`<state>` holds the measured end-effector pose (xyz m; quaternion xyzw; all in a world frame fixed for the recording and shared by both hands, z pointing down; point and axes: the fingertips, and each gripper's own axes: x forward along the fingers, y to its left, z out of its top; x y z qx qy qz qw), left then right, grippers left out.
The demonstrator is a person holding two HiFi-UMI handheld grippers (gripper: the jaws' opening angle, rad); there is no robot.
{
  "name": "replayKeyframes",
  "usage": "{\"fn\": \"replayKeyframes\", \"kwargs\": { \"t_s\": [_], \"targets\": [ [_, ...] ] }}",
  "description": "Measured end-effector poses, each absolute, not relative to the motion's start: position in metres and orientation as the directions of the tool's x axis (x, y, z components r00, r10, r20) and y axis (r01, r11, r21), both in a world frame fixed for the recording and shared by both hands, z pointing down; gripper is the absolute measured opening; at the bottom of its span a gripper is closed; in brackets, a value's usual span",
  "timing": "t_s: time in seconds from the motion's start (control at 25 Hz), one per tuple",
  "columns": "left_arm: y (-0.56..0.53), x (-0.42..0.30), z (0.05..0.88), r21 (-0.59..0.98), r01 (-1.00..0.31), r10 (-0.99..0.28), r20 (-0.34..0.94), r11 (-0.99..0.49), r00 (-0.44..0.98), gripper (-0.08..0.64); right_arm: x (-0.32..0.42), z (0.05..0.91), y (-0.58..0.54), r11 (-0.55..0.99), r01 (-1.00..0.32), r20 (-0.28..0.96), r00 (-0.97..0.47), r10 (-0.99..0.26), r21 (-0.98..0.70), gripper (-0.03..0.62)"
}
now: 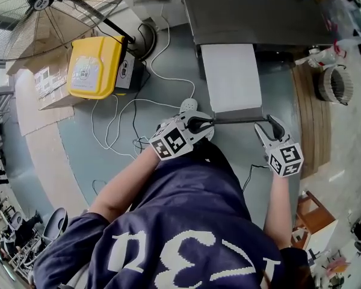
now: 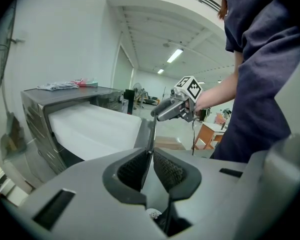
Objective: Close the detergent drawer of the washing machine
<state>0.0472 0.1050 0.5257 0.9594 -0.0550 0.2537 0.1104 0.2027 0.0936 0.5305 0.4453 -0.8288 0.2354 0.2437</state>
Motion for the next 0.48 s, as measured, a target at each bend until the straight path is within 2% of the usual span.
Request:
{"fn": "replayKeyframes", "kwargs": {
  "t_s": [0.48],
  "targets": [
    [0.060, 0.039, 0.519, 0.171, -0.233, -0.125, 0.483, -0.957, 0.866, 0.061, 0.195, 0.525, 0.052, 0.480, -0.864, 0.601, -0.466, -0.649, -0.151, 0.225]
  ]
}}
